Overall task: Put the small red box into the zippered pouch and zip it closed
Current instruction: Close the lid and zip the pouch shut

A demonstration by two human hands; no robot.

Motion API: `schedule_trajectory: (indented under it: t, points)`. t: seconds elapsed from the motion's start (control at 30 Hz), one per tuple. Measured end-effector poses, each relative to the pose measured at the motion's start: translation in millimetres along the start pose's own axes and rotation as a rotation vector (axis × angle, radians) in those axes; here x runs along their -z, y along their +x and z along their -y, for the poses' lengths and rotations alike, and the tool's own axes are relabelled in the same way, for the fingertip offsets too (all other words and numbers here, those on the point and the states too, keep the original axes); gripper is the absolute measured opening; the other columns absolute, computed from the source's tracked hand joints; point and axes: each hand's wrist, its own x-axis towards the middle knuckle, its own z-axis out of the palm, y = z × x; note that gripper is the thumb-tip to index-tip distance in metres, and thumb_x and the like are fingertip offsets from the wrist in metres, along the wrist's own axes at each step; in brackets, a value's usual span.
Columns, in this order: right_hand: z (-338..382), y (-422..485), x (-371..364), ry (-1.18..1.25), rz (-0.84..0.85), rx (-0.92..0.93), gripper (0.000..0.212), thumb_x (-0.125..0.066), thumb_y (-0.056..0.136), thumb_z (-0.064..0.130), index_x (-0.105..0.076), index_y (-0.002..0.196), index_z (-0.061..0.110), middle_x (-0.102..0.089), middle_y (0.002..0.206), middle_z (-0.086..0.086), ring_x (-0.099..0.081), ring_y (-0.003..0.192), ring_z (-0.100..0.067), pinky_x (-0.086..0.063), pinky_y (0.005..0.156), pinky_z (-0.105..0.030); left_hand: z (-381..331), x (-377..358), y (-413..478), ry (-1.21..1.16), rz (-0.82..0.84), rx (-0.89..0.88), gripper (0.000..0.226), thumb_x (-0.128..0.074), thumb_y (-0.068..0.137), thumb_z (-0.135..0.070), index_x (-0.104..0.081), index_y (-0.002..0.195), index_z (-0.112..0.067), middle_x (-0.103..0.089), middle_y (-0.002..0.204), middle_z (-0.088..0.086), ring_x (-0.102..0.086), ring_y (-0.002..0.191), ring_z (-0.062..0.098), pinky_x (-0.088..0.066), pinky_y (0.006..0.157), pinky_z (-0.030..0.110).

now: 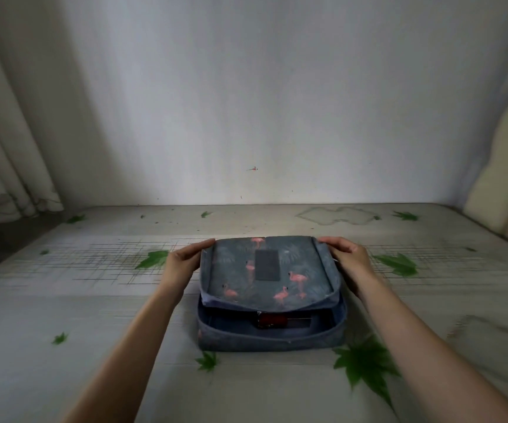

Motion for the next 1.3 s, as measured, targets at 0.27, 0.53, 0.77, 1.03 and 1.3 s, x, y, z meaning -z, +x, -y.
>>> schedule_trajectory:
  t: [0.27,0.53,0.77,1.03,1.3]
  points:
    - [-6,-8,4,-0.001,0.018,-0.079,0.018,-0.064,0.077,-0.005,-0.069,0.088,0.008,-0.067,0.1,-0.014,-0.062,0.093,-0.027,-0.049,0.09,-0.037,0,2,-11,0.007,0.032,0.008,0.031,-0.049,0.084,0.008,-0.058,0.114,0.003,-0.059,0.114,0.005,-0.059,0.085,0.007,-0.051,0.061,0.005]
    - [-1,-17,5,-0.084,-0.003,-0.04,0.028,-0.05,0.083,-0.008,-0.065,0.105,0.002,-0.064,0.106,-0.009,-0.058,0.099,-0.023,-0.045,0.09,-0.032,7,1,-11,-0.097,0.015,0.147,0.028,-0.041,0.09,-0.001,-0.059,0.111,-0.008,-0.063,0.099,0.007,-0.061,0.082,0.014,-0.054,0.059,0.018]
    - [13,-13,-5,-0.069,-0.078,-0.017,0.02,-0.047,0.089,0.0,-0.065,0.095,0.004,-0.064,0.104,-0.014,-0.058,0.095,-0.024,-0.05,0.079,-0.033,3,-2,-6,-0.159,0.028,0.271,0.03,-0.034,0.095,-0.015,-0.062,0.105,-0.012,-0.063,0.108,0.012,-0.059,0.098,0.023,-0.05,0.078,0.031]
    - [12,-21,-17,-0.128,-0.089,-0.083,0.032,-0.05,0.088,0.003,-0.056,0.12,0.004,-0.058,0.126,-0.014,-0.055,0.109,-0.025,-0.042,0.086,-0.027,-8,-11,-10,-0.232,0.137,0.354,0.038,-0.032,0.095,-0.034,-0.064,0.089,-0.015,-0.067,0.092,0.008,-0.062,0.087,0.021,-0.049,0.069,0.031]
    - [5,-83,-10,0.125,-0.026,-0.23,0.024,-0.047,0.093,0.02,-0.058,0.115,0.018,-0.066,0.102,-0.004,-0.063,0.089,-0.02,-0.048,0.067,-0.03,-3,-12,-18,-0.304,0.171,0.404,0.046,-0.026,0.095,-0.044,-0.064,0.089,-0.018,-0.07,0.085,0.004,-0.065,0.082,0.017,-0.049,0.064,0.029]
